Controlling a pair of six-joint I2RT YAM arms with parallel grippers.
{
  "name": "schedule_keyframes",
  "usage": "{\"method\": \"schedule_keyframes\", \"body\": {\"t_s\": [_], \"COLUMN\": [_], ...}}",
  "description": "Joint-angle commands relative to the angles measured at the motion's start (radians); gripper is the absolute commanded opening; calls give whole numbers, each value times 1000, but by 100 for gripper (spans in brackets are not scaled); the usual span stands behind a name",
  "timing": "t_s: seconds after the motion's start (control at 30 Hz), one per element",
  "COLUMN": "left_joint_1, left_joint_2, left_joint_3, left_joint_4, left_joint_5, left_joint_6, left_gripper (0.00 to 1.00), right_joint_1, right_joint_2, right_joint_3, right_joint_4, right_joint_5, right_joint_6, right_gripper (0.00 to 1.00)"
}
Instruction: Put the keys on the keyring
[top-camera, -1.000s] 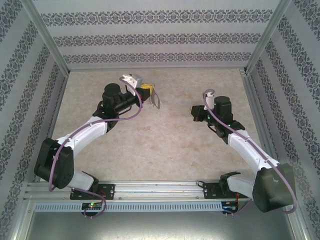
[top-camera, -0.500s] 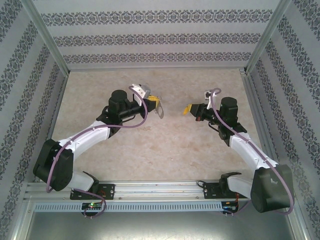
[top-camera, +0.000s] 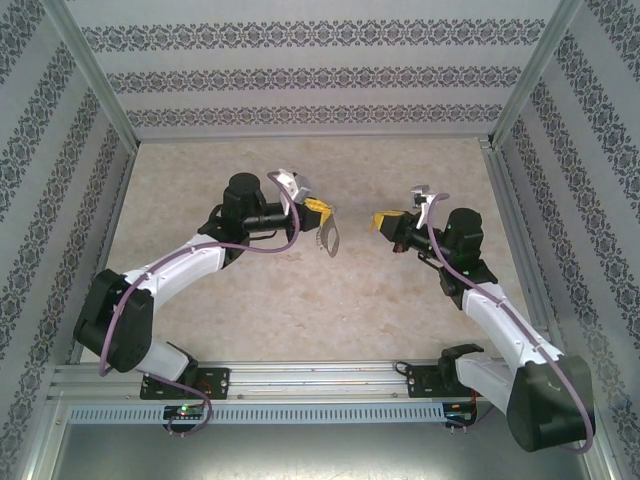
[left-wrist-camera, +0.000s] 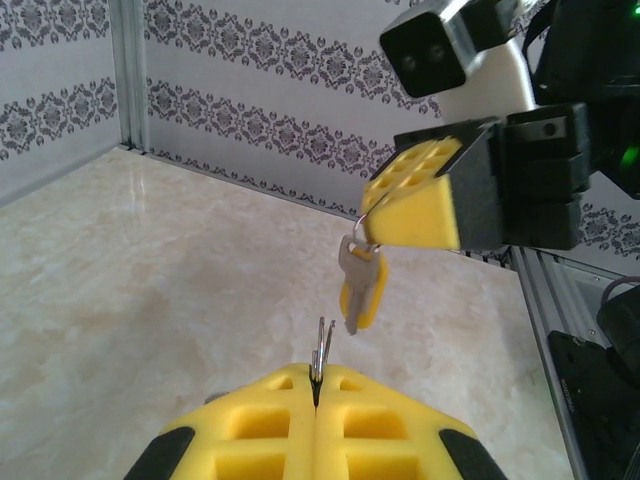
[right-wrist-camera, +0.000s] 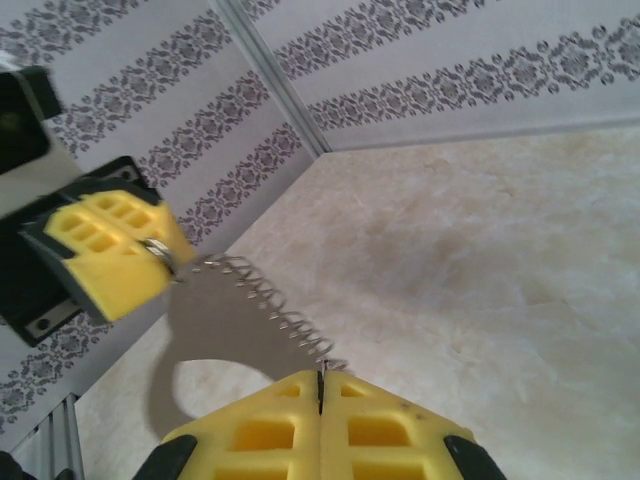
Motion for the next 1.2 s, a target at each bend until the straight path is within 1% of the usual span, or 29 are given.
{"method": "schedule_keyframes", "body": {"t_s": [0.0, 0.17, 0.33, 0.77, 1.17], "left_joint_1": [-30, -55, -75, -86, -95], "left_joint_2": [-2, 0, -5, 3, 16], "left_joint_3": [40, 38, 12, 24, 42], "left_joint_4": [-32, -31, 28, 26, 2], "left_joint_5": [11, -46, -83, -86, -79], "left_joint_6": [53, 81, 77, 71, 80], "left_gripper": [0, 0, 0, 0, 0], "right_joint_1": [21, 47, 84, 165, 198], "right_joint_2": [-39, -39, -2, 58, 102], "right_joint_3": [-12, 14, 52, 109, 157], "right_joint_4": [51, 58, 50, 34, 23], "right_joint_5": [9, -22, -25, -1, 1], "right_joint_6": [-14, -28, -45, -86, -107], "right_gripper": [0, 0, 0, 0, 0]}}
